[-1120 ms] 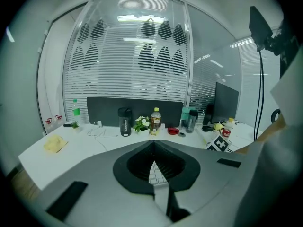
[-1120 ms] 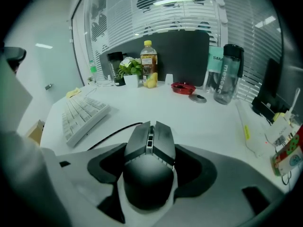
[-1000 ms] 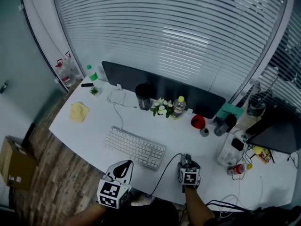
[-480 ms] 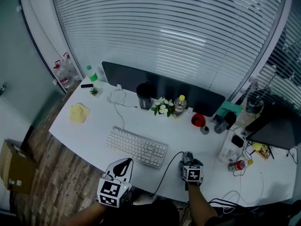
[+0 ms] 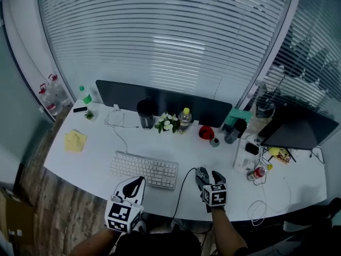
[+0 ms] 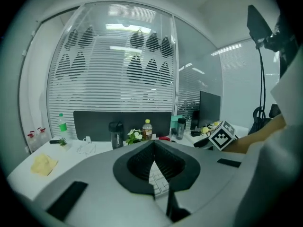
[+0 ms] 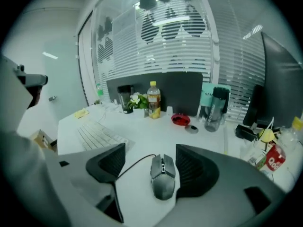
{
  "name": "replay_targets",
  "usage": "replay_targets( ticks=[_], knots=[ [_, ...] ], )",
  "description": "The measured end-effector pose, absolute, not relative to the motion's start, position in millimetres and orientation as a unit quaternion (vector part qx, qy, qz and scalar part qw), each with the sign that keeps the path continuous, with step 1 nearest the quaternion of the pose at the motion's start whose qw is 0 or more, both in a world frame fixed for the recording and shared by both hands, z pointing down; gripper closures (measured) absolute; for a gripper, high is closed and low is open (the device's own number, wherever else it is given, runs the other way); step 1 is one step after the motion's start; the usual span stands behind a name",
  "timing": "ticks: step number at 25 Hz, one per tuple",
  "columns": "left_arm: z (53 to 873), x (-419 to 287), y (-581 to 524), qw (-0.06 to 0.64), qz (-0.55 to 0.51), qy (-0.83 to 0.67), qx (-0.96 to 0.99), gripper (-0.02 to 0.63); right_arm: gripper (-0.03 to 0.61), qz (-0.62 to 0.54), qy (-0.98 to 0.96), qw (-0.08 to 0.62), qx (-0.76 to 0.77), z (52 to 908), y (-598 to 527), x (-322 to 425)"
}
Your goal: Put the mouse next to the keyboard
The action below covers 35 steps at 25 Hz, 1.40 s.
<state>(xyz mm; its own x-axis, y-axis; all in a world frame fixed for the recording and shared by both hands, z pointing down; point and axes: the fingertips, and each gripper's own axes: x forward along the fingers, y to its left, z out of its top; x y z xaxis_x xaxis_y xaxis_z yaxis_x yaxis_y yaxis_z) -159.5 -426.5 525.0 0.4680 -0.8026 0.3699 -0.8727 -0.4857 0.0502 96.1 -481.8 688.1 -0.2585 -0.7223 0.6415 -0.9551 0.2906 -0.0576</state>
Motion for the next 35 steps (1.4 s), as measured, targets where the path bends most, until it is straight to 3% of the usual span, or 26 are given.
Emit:
replay_targets(
  ticks=[3,7,11,13,17,21,26,30,35],
  knots=[
    [508.3,-158.6,-427.8,0.100,0.138,-0.466,0.868,0.586,0.295,0.205,-0.769,0.218,0.565,638.2,-471.6,85.9],
    [481.3,-161.0,-431.5,0.067,0.131,-0.437,0.888,0.586,0.295,0.187,-0.782,0.184,0.566,581.3,-450.9,63.3],
    [465.1,-166.3,-429.5,0.097,0.101,-0.412,0.900,0.586,0.313,0.177,-0.784,0.139,0.578,529.2,-426.0,47.1],
    [462.5,-170.2,-429.5,0.110,0.096,-0.404,0.903,0.586,0.375,0.176,-0.790,0.116,0.576,504.8,-414.4,37.8],
    [457.9,-170.8,-423.4,0.084,0.103,-0.381,0.915,0.586,0.382,0.149,-0.791,0.095,0.586,466.5,-392.4,27.0],
    [450.6,-168.9,-414.8,0.075,0.102,-0.357,0.925,0.586,0.486,0.157,-0.789,0.052,0.592,441.0,-367.2,17.7],
    [427.9,-159.5,-408.8,0.095,0.088,-0.351,0.927,0.586,0.502,0.138,-0.789,0.051,0.596,411.0,-347.5,20.8],
    [400.2,-142.6,-399.7,0.066,0.077,-0.346,0.933,0.586,0.558,0.120,-0.785,0.054,0.606,390.5,-340.5,37.4],
    [391.3,-125.8,-393.5,0.039,0.087,-0.370,0.924,0.586,0.577,0.100,-0.787,0.057,0.606,374.6,-331.2,56.8]
  ],
)
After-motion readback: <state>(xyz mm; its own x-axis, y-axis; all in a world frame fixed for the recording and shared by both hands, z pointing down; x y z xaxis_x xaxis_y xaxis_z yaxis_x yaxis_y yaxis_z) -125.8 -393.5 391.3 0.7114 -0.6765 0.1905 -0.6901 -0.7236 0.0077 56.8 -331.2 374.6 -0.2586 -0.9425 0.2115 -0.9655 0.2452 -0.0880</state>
